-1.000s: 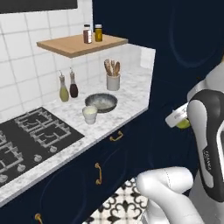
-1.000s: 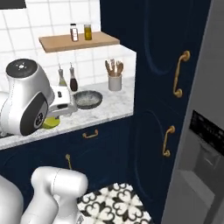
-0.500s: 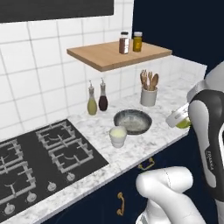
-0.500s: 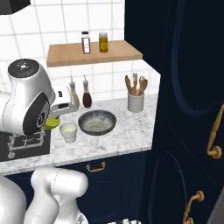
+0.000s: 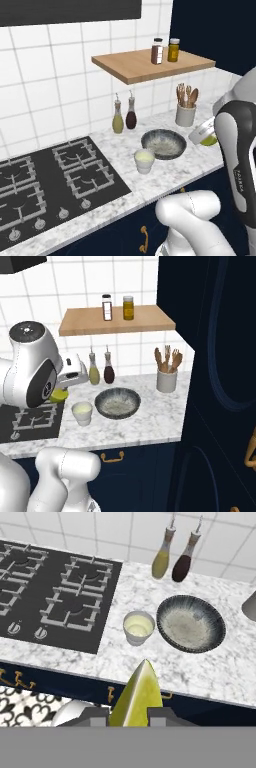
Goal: Grab a lemon wedge from the fridge and one ice cube from the ice bowl, and put them in the glass of lemonade.
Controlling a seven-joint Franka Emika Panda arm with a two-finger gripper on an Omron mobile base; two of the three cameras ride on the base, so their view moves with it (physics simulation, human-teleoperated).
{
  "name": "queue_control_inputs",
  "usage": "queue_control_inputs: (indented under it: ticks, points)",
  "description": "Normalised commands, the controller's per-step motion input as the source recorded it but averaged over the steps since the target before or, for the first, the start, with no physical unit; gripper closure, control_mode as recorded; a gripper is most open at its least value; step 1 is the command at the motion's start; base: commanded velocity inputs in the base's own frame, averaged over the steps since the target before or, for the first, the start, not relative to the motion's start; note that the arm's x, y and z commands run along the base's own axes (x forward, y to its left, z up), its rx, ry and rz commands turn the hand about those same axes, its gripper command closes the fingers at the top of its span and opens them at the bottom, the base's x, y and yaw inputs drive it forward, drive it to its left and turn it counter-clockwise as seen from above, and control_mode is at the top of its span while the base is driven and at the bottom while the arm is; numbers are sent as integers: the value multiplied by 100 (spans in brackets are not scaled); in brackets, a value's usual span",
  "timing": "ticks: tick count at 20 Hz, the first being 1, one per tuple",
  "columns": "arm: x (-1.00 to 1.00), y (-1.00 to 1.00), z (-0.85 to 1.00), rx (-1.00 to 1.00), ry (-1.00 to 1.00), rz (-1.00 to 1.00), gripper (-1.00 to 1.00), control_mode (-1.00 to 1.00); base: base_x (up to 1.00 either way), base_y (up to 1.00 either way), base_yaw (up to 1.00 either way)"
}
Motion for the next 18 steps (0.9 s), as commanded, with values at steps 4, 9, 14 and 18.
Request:
queue_control_inputs:
  ticks: [4, 9, 14, 18]
  points:
    - [18, 3, -39, 0, 8, 1, 100, -100, 1, 0, 0]
    - [36, 46, -100, 0, 15, 1, 100, -100, 0, 0, 0]
    - [63, 37, -78, 5, 0, 1, 100, -100, 0, 0, 0]
    - [100, 21, -38, 2, 0, 0, 100, -100, 0, 0, 0]
